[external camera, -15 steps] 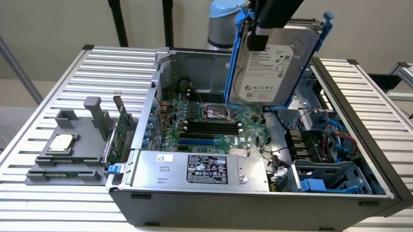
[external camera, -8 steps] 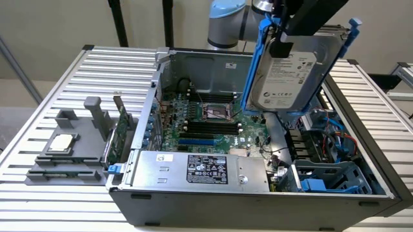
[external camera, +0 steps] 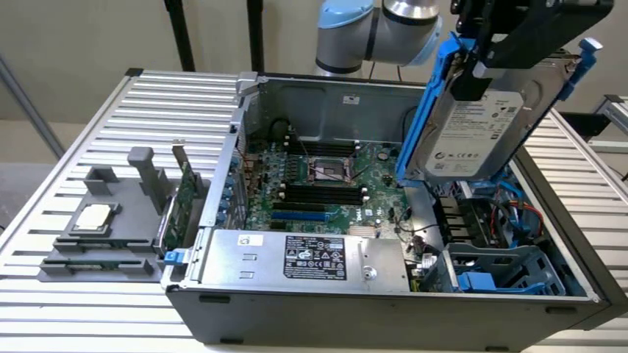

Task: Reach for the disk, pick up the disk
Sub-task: 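Pick up the disk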

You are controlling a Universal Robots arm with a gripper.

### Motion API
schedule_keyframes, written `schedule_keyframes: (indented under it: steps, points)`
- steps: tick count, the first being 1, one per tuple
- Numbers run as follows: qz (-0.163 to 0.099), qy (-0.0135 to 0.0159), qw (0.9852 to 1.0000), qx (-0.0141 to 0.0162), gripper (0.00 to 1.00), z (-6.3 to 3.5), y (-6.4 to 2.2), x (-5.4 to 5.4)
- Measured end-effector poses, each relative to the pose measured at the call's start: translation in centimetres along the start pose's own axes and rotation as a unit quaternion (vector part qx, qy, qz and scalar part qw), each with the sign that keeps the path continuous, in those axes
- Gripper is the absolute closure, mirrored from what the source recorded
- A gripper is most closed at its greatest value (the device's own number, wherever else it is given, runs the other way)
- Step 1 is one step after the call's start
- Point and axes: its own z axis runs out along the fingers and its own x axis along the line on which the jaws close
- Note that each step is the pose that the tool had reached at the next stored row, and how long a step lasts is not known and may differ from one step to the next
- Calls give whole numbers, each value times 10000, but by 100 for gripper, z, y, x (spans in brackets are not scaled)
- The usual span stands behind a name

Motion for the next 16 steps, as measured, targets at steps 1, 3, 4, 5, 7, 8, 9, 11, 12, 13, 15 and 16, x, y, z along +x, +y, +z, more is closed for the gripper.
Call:
schedule_keyframes:
  steps: [1, 3, 4, 5, 7, 8, 9, 11, 12, 13, 15, 16]
  points:
    - [0, 0, 10000, 0, 67, -2, -38, 21]
    - [0, 0, 10000, 0, 67, -4, -109, 62]
    - [0, 0, 10000, 0, 67, -5, -144, 83]
    - [0, 0, 10000, 0, 67, -6, -181, 104]
    - [0, 0, 10000, -1, 67, -8, -253, 147]
    - [0, 0, 10000, -1, 67, -10, -285, 169]
    - [0, 0, 10000, -1, 67, -11, -317, 193]
    - [0, 0, 10000, -2, 67, -14, -368, 243]
    - [1, 1, 10000, -3, 67, -16, -392, 270]
    - [0, 0, 10000, -4, 67, -18, -414, 296]
    - [0, 0, 10000, -6, 67, -21, -456, 352]
    - [1, 0, 10000, -8, 67, -23, -475, 380]
